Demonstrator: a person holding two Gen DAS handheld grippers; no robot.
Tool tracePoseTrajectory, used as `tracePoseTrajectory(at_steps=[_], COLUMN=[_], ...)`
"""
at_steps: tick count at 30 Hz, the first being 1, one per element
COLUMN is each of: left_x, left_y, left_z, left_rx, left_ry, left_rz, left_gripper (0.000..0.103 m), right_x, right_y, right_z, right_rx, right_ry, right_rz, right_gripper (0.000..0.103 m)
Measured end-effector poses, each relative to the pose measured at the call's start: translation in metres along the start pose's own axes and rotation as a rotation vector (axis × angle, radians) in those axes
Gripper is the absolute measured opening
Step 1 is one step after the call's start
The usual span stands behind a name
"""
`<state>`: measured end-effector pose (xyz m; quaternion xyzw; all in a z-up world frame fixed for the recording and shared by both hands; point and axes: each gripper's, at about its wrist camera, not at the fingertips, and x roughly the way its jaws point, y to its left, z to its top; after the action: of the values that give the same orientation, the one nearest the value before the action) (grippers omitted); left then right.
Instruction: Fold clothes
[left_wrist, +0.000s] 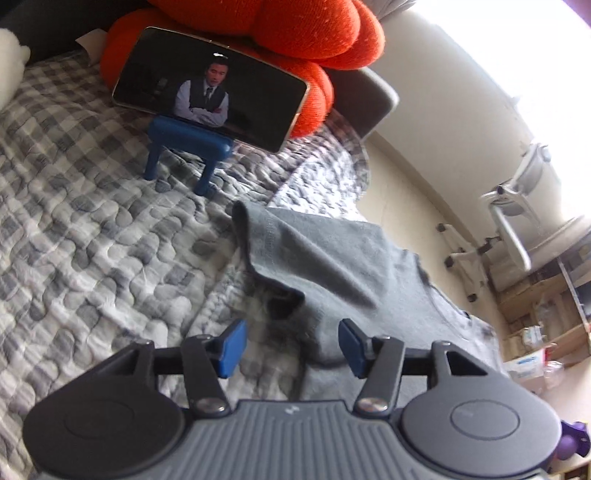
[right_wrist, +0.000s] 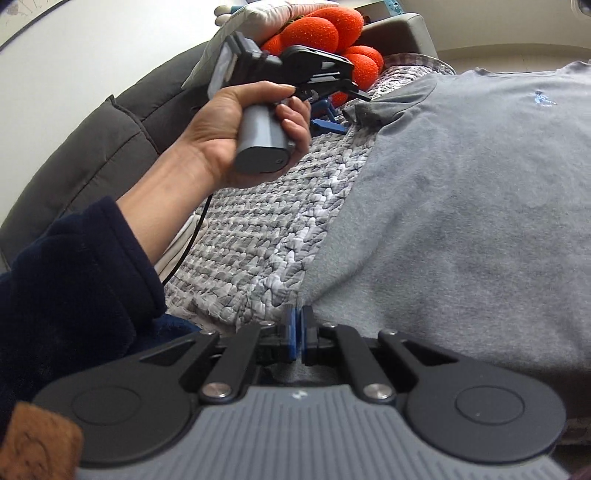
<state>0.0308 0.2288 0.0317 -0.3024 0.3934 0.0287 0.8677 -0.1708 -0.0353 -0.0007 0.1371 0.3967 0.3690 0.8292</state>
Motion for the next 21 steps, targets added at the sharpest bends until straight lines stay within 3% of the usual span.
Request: tracePoseTrajectory(at_steps=[6,8,9,12,21], left_x=[0.025,0.029,0.029,0.031,-0.001], left_y=[-0.005,-0.017,-0.022,-0.039,-0.088], left_z=[0.016,0.016,0.016,0.014,0.008], left_rx=[-0.068,-0.028,-0.005,0.061,0.176], left_ry=[-0.027,-0.043,-0.053,-0.083,-0.222], left_rz=[-0.015,-0.004,0.004,0.027,-0.108], left_gripper=[0.053,0.026,0.002,0.002,0.002], right_x=[-0.011,-0.012,-0.013,-0.018,-0.036], right_y=[-0.011,-0.018,-0.022,-0.030,-0.052], right_z=[0.004,0.004,0.005,0.006,0.005], right_rx=[0.042,0.078,0.095,0.141,0.249], right_ry=[-0.011,-0.007,-0.004,-0.010,-0.065], right_rz=[0.076,0.101,0.109,0.139,0.200], right_gripper=[0.003,0.003,0.003,0.003,0.003])
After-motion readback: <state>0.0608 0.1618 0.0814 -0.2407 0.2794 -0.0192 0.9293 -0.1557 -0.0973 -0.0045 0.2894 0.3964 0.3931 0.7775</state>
